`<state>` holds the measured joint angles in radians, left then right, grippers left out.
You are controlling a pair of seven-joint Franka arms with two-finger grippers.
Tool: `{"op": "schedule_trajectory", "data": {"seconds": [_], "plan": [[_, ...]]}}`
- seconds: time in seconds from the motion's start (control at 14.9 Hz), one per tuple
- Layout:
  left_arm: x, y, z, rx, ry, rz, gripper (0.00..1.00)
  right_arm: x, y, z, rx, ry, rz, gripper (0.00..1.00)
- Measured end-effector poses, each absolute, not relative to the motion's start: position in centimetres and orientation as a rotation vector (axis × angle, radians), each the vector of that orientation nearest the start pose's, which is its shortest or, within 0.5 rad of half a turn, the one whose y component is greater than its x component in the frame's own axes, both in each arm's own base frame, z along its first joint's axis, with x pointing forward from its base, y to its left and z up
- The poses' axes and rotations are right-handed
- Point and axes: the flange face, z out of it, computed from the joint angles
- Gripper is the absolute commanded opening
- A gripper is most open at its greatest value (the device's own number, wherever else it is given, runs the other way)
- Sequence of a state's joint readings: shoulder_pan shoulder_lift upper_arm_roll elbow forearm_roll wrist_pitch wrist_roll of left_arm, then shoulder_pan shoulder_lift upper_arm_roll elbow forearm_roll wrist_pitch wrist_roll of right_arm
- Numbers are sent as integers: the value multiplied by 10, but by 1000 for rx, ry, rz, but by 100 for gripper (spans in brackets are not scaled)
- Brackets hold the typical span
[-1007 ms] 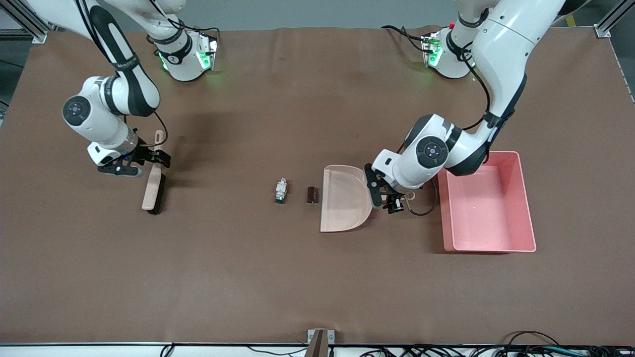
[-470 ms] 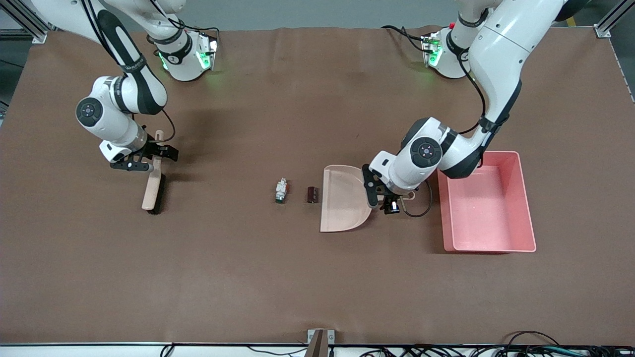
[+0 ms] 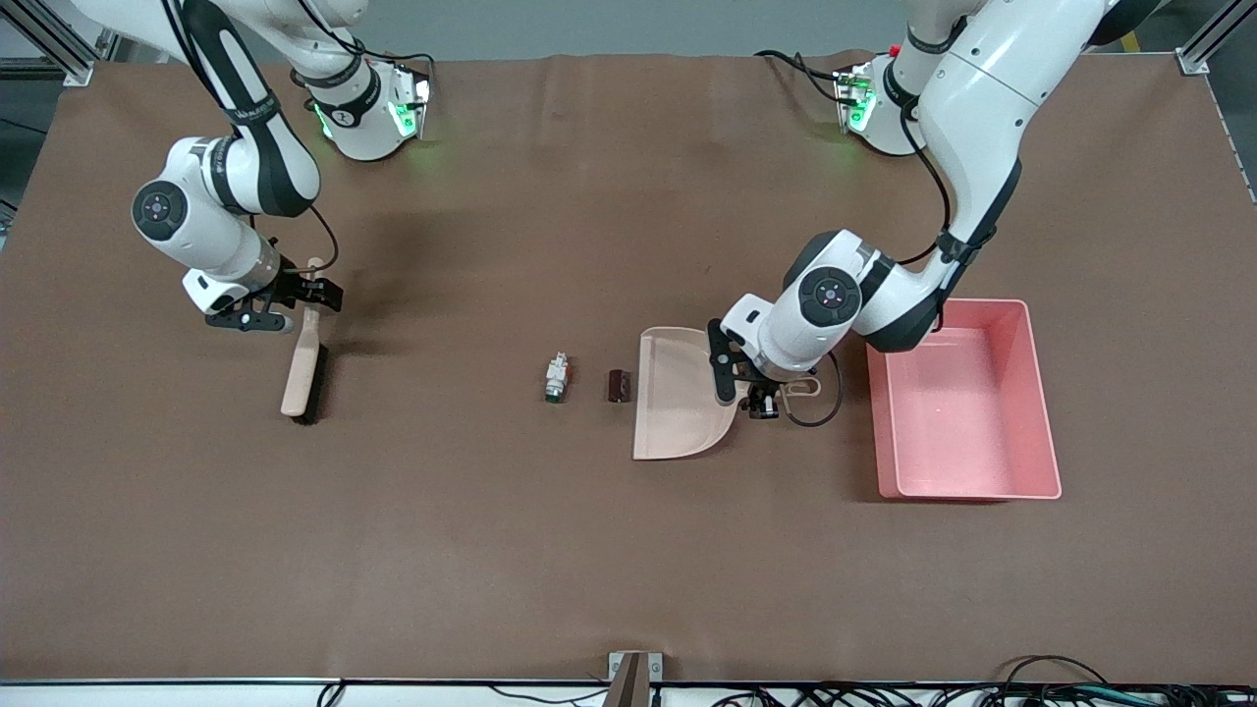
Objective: Clean e-waste and dump in bin
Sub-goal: 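Grasp the dustpan handle with the left gripper while the right gripper grasps the brush, then lift the brush with the right gripper and move it toward the parts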
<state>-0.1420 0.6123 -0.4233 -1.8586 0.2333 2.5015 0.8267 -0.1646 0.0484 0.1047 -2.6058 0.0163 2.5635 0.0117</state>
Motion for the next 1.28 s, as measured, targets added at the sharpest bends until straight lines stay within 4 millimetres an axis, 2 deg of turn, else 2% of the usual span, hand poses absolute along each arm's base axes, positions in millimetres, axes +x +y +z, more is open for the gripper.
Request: {"op": "schedule_trajectory", "data": {"seconds": [0.13, 0.6, 0.81, 1.07, 1.28], "plan": [[557, -334, 222, -2350, 2189, -174, 31, 427, -29, 229, -3119, 145, 143, 54], [557, -335, 222, -2323, 2212, -177, 21, 426, -32, 229, -3118, 158, 145, 46], [559, -336, 224, -2265, 2239, -185, 18, 426, -32, 229, -3118, 158, 145, 36], [561, -336, 226, -2235, 2256, -190, 18, 426, -33, 229, -3118, 158, 142, 29], [558, -340, 226, -2200, 2277, -187, 18, 427, -34, 229, -3118, 164, 139, 12]]}}
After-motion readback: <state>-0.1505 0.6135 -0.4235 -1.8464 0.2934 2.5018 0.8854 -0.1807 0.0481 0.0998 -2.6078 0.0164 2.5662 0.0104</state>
